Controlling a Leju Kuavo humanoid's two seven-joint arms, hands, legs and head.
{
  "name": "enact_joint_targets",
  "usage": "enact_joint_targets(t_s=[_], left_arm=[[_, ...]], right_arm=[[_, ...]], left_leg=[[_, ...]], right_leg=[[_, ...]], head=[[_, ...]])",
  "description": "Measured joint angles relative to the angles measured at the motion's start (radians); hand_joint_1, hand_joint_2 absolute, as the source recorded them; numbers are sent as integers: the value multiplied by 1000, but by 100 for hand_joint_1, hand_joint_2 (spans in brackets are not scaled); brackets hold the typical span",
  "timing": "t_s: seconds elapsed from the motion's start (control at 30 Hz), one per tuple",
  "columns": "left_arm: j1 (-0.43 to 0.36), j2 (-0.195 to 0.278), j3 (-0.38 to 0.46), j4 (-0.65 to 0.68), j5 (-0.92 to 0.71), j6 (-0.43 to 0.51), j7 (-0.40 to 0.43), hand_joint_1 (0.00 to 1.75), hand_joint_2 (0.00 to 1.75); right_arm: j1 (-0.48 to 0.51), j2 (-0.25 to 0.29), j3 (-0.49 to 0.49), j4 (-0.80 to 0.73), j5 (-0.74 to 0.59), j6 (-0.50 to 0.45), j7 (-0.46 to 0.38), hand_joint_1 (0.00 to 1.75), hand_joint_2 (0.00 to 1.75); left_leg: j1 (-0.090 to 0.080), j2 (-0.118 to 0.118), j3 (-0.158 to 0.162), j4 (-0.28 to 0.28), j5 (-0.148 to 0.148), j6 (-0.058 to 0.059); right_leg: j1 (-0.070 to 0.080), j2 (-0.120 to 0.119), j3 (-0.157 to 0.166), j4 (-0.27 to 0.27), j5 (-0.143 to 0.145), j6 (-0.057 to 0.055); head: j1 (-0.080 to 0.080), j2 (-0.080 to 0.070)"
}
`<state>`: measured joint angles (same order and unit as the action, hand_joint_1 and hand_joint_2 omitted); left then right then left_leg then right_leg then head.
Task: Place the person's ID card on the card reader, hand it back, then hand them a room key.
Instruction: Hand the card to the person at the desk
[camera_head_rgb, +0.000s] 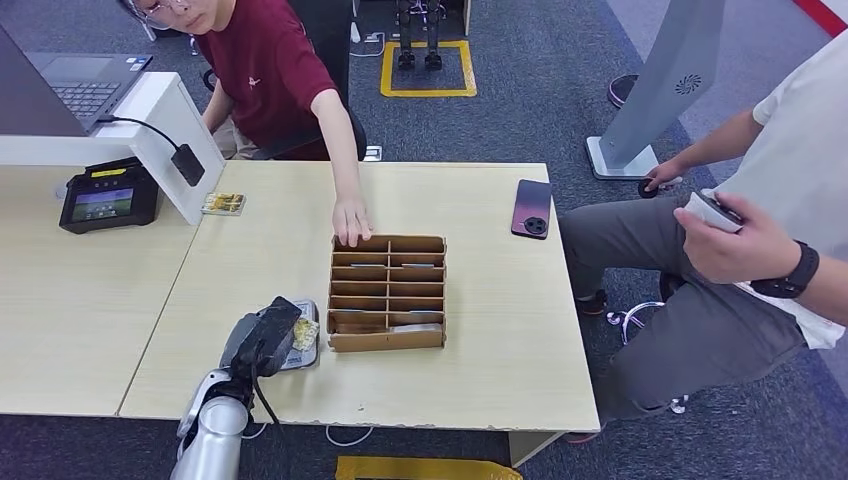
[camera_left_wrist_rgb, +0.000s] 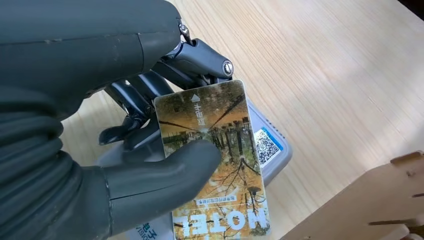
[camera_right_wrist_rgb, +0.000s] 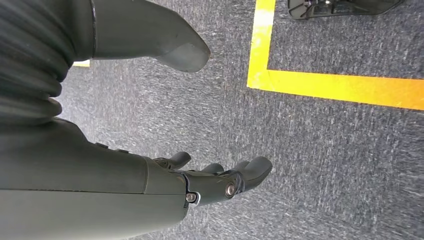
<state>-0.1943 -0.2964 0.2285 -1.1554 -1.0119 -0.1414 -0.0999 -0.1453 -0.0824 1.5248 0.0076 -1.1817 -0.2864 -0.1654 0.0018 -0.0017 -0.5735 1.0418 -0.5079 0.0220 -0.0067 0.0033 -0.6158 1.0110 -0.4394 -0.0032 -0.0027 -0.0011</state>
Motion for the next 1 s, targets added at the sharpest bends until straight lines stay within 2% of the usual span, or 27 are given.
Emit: enact_joint_targets(t_s=[0.1,0.2,0.3,0.43,0.63,0.83,0.93,1.0], left_arm=[[2,0,6,-6,40,-15,-8,175,175],[8,0,14,-39,208,-45,-39,175,175],[6,0,16,-130,405,-65,-49,175,175],[-36,1,16,-267,487,-43,-53,175,175],[-114,20,16,-421,414,21,-84,175,175],[-145,40,14,-493,296,81,-107,175,175],[-147,63,-2,-503,135,174,-137,175,175],[-147,90,-23,-504,-38,284,-159,175,175]], right_arm=[[0,0,0,0,4,1,-1,0,175],[0,0,0,0,15,1,-3,0,175],[0,-2,0,0,23,0,-4,0,175],[0,-2,0,0,26,0,-1,0,175],[-1,-2,0,0,48,0,5,0,175],[-10,-2,0,-4,72,1,14,0,175],[-15,-2,0,-7,91,1,19,0,175],[-20,-1,0,-11,111,1,21,0,175]], left_leg=[[0,0,0,0,0,0],[0,0,0,0,0,0],[0,0,0,0,0,0],[0,0,0,0,0,0],[0,0,0,0,0,0],[0,0,0,0,0,0],[0,0,0,0,0,0],[0,0,0,0,0,0]], right_leg=[[0,0,0,0,0,0],[0,0,0,0,0,0],[0,0,-1,0,0,0],[0,0,0,0,0,0],[0,0,0,0,0,0],[0,0,0,0,0,0],[0,0,-1,0,0,0],[0,0,-1,0,0,0]], head=[[0,0],[0,0],[0,0],[0,0],[0,0],[0,0],[0,0],[0,0]])
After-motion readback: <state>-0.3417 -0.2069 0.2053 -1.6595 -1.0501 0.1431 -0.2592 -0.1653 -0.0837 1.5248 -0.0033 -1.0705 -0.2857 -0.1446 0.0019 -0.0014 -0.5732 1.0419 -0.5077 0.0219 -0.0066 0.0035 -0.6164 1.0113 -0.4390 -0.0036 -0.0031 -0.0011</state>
